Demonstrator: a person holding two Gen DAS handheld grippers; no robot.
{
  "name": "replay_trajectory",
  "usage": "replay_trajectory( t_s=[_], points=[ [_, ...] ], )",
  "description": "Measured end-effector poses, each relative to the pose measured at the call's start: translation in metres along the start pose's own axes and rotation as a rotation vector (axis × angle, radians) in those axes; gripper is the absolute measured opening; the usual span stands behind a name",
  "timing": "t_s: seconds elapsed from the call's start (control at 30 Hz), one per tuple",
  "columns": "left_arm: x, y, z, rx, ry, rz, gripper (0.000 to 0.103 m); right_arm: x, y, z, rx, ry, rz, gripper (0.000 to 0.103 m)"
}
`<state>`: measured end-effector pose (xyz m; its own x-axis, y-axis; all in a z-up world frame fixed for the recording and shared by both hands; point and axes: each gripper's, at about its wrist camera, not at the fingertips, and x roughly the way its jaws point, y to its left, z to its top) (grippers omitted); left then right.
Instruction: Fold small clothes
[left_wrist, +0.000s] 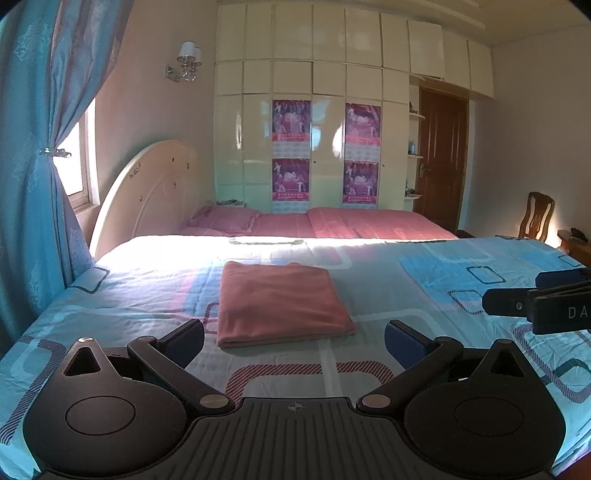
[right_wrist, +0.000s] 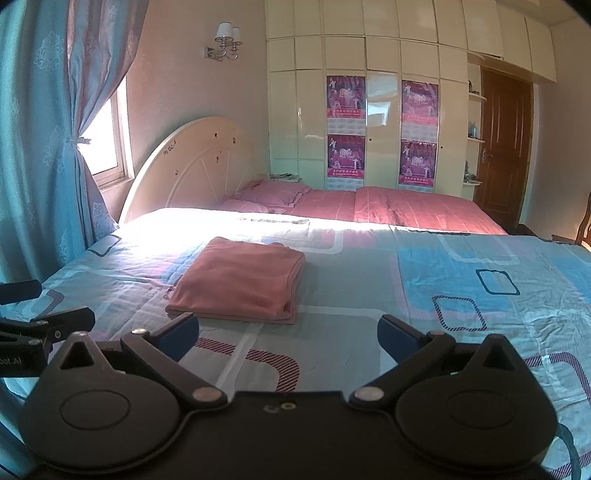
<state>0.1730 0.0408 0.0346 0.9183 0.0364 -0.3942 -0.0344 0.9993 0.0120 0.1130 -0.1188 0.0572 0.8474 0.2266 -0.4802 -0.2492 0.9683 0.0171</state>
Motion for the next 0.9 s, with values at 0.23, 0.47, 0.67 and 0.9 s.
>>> replay_trajectory(
  t_s=[0.23,0.47,0.67,0.9],
  points=[
    [0.0019,-0.0002,0.0009,0.0,0.002,0.004,0.102,-0.0015,-0.0011,0.0014,-0.001,-0.001,0.004,0.103],
    [0.0034,-0.0017,-0.0001,0.001,0.006,0.002,0.102,-0.0021,-0.0026,0.0021,-0.004,0.005,0.008,0.103],
    [0.0031,-0.0007,-0.0007,0.007,0.005,-0.001,0.102,-0.0023,-0.0068,0.0043,-0.011,0.013,0.02,0.103],
    [0.003,0.0012,-0.0007,-0.015,0.0,0.006,0.102,-0.0021,-0.0088,0.0045,-0.011,0.012,0.024,0.103]
  ],
)
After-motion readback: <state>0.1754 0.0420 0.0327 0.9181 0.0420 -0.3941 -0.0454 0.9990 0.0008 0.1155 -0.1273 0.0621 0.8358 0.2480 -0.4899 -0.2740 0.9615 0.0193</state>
